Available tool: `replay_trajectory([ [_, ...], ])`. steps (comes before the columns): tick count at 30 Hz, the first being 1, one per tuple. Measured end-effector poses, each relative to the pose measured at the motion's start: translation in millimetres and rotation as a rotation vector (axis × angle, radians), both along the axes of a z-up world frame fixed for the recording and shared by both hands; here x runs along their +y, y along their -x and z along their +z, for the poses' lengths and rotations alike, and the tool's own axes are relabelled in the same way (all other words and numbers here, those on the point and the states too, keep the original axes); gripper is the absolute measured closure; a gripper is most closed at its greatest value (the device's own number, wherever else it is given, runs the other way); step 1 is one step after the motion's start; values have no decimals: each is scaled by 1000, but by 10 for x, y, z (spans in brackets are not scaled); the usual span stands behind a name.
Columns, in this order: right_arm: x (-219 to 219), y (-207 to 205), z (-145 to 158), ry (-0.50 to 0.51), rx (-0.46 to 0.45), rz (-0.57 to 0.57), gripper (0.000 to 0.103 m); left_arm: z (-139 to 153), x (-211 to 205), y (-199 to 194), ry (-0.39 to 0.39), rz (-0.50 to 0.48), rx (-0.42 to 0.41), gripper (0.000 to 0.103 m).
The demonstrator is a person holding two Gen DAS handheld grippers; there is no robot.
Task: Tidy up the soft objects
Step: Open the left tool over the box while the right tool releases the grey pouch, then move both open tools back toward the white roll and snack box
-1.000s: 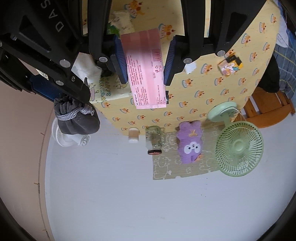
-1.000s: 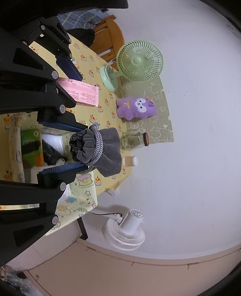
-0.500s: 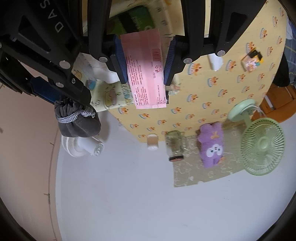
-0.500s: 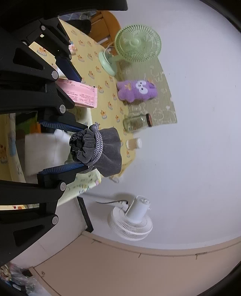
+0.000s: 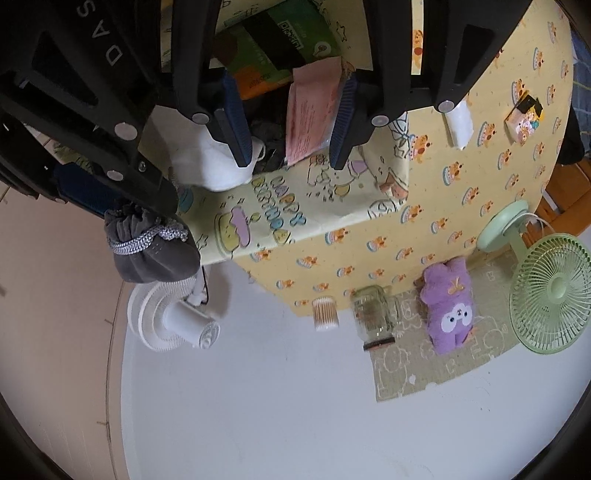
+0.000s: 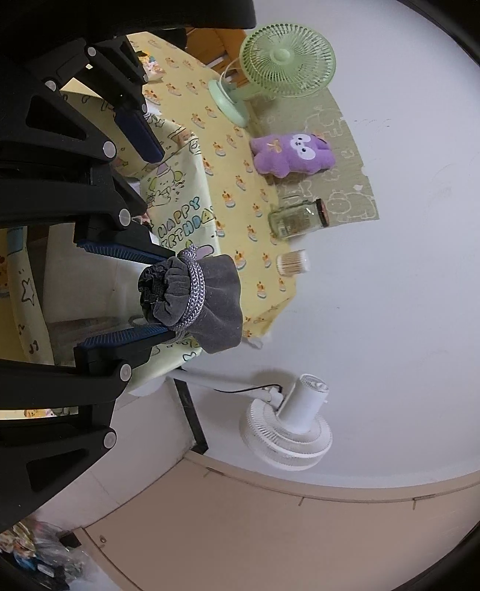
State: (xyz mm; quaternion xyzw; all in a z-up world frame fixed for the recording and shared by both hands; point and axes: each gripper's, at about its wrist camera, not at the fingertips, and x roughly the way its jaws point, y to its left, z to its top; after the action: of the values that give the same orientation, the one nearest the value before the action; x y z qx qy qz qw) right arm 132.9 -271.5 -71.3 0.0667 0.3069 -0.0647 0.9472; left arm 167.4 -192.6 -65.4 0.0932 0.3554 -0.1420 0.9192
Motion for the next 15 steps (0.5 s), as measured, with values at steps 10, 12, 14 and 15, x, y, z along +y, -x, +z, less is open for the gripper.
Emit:
replay_trajectory([
  [10,-4,-4,-44,-30,4,0,32,16,37,81,5,-17,-10,35],
  [12,12,15,-31,-21,1,-4,25,27,51,94,0,-15,-15,29],
  [14,26,26,-17,-12,-3,-7,21,33,72,112,-5,-13,-9,26],
  [15,42,37,-11,-8,-3,-3,19,40,86,134,-2,-20,-6,26],
])
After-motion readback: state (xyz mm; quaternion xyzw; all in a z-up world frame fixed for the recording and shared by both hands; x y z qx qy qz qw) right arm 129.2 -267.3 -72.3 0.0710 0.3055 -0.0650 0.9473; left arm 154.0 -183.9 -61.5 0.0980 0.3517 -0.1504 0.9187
